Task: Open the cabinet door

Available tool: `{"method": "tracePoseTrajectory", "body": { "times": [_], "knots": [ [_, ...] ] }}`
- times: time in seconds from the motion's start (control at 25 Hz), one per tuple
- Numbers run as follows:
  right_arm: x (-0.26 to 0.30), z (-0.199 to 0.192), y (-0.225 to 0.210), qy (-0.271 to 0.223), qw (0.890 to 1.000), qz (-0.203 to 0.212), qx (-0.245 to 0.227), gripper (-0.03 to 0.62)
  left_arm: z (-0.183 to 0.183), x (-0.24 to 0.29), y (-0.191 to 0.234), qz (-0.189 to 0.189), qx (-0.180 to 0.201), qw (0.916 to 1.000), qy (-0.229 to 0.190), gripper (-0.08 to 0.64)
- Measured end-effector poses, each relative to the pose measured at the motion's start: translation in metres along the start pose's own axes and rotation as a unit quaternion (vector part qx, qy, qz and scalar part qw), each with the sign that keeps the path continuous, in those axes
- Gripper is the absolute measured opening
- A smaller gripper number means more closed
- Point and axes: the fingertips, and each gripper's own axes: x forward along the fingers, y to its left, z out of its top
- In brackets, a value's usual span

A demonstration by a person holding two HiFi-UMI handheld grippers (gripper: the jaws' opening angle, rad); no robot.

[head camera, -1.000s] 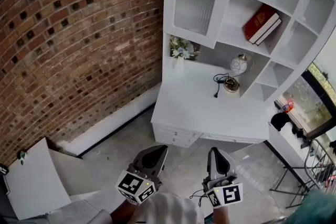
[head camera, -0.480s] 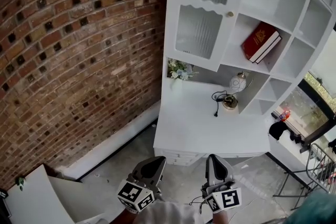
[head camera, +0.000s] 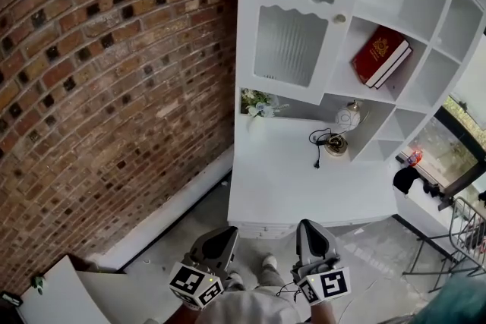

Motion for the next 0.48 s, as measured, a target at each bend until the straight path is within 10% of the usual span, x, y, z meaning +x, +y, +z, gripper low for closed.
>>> {"method": "tracePoseTrajectory", "body": {
  "times": [0.48],
  "knots": [
    [0.049,-0.005,-0.047,-0.012,1.000,0.020,0.012,0.000,0.006,0.054,0.018,0.021,0.014,0.9997,-0.002,0.009]
  ]
}}
